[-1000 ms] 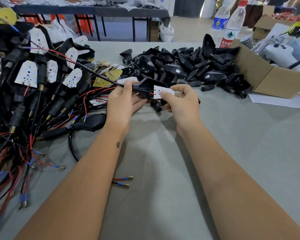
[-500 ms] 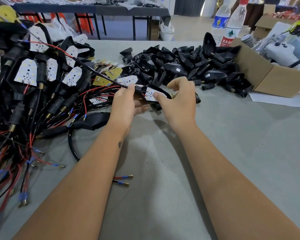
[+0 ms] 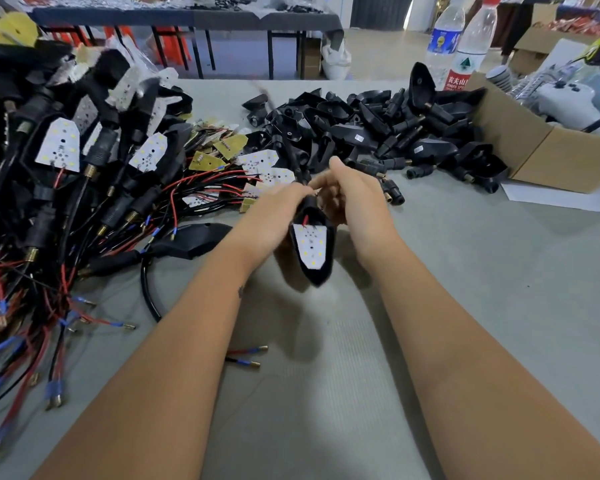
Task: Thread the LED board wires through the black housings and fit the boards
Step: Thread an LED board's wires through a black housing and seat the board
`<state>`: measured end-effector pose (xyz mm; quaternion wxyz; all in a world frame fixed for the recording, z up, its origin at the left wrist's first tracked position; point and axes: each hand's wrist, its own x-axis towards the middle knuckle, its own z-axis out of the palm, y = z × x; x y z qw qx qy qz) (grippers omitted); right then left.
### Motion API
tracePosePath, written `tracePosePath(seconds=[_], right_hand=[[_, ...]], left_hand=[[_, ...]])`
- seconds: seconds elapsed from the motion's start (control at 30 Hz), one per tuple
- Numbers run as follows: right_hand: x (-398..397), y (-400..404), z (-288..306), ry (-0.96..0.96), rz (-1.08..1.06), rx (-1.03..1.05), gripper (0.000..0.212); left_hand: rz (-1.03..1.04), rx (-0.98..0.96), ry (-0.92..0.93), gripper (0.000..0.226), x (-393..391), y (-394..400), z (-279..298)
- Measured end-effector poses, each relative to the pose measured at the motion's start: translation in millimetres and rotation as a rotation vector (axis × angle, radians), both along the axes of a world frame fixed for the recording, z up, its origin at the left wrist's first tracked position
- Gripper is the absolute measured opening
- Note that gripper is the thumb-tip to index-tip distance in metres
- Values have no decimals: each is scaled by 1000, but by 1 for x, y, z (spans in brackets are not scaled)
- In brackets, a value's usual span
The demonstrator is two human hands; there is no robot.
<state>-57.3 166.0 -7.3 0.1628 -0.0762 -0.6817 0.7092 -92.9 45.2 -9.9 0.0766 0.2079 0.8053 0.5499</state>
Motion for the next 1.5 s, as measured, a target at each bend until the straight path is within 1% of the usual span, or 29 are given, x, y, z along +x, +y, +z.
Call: tracePosePath(seconds=[0.03, 0.1, 0.17, 0.23, 0.27, 0.33, 0.43, 0.5, 0.6, 0.67, 0.73, 0.77, 0.8, 0.87, 0.9, 1.0, 1.07, 1.13, 1.2, 1.27, 1.33, 1.4, 1.43, 1.5], right_hand=[[0, 2, 0, 6, 4, -3, 35], [1, 4, -1, 31, 1, 28, 28], [1, 4, -2, 53, -22, 78, 30], [0, 4, -3, 57, -25, 95, 34], [0, 3, -3, 50, -16, 82, 35], [-1, 2, -4, 27, -8, 60, 35], [-2, 2, -7, -19, -4, 108, 29], [-2, 2, -9, -57, 62, 134, 22], [2, -1, -9, -113, 192, 208, 24], [4, -3, -9, -117, 283, 338, 27], [5, -5, -7, -116, 362, 474, 34], [6, -5, -5, -115, 394, 518, 34], [6, -5, -4, -114, 420, 524, 27], [8, -4, -2, -103, 446, 453, 11], [8, -5, -1, -99, 457, 424, 11], [10, -7, 0, -112, 477, 454, 8], [9, -5, -2, -145, 475, 409, 20], [9, -1, -1, -167, 500, 390, 27], [9, 2, 0, -178, 529, 412, 27], [10, 2, 1, -170, 533, 432, 21], [9, 1, -1, -150, 455, 424, 25], [6, 2, -2, -112, 271, 443, 34], [4, 5, -3, -96, 169, 471, 37], [-1, 14, -8, -95, -15, 567, 38]], left_hand=[[-70, -68, 35, 36, 3, 2, -1], [-143, -133, 49, 37, 7, 5, -2], [-163, -200, 68, 35, 6, 7, -3], [-149, -228, 69, 31, 4, 8, -2], [-102, -191, 20, 32, 3, 8, -4], [44, -41, -118, 33, 2, 9, -7], [226, 169, -182, 33, -2, 8, -6], [283, 352, -246, 32, -8, 4, -2], [221, 602, -368, 28, -15, -5, 1], [149, 716, -408, 27, -17, -8, 1], [136, 825, -415, 27, -19, -11, 0], [157, 859, -401, 26, -22, -13, -1], [179, 878, -383, 25, -24, -14, -2], [187, 888, -352, 27, -27, -16, -5], [185, 882, -343, 29, -28, -16, -6], [212, 894, -335, 32, -27, -16, -6], [239, 949, -343, 34, -26, -16, -5], [263, 983, -350, 34, -25, -15, -4], [273, 999, -353, 34, -26, -12, -3], [287, 958, -341, 34, -27, -10, -2], [320, 806, -264, 31, -27, -11, -3], [335, 616, -154, 27, -26, -11, -5], [336, 552, -103, 24, -24, -10, -6], [326, 486, -22, 21, -21, -8, -8]])
